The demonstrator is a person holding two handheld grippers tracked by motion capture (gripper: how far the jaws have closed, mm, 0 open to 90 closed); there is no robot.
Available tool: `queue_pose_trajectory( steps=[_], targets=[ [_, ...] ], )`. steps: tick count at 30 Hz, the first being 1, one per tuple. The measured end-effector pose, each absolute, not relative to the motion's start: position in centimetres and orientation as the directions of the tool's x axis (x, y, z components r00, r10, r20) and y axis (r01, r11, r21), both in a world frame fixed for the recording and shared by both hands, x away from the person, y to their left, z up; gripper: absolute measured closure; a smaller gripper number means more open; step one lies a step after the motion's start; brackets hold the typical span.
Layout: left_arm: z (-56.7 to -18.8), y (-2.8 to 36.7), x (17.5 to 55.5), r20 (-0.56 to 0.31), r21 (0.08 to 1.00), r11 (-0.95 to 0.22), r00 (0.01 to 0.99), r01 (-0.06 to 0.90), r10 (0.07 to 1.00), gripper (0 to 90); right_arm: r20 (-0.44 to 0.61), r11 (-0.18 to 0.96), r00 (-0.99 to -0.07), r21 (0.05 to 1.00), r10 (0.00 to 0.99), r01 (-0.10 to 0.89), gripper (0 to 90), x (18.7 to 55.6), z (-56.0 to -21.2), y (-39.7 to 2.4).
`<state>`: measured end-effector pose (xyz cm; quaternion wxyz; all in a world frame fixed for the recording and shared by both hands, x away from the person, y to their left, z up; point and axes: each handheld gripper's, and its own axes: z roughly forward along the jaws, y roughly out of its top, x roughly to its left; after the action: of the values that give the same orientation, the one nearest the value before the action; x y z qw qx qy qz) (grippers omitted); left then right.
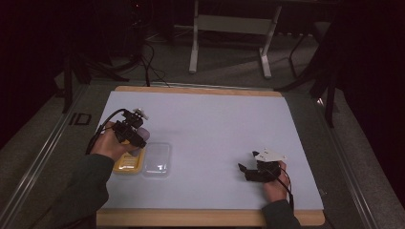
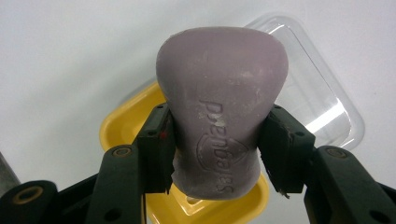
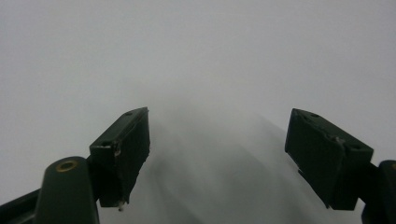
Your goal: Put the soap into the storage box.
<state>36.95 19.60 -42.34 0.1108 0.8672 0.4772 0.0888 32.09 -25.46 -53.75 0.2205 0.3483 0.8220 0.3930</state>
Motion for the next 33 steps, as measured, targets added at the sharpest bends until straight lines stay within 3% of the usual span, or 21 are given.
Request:
queue_pose_trajectory(
  steps=[33],
  targets=[
    [-45.5, 22.1, 36.3, -0.042, 0.19, -0.405, 0.42, 0.894, 0.907, 49.6, -0.097, 0.456, -0.66, 0.796, 0.745, 0.398, 21.7, 32.1, -53.8, -25.4]
  ],
)
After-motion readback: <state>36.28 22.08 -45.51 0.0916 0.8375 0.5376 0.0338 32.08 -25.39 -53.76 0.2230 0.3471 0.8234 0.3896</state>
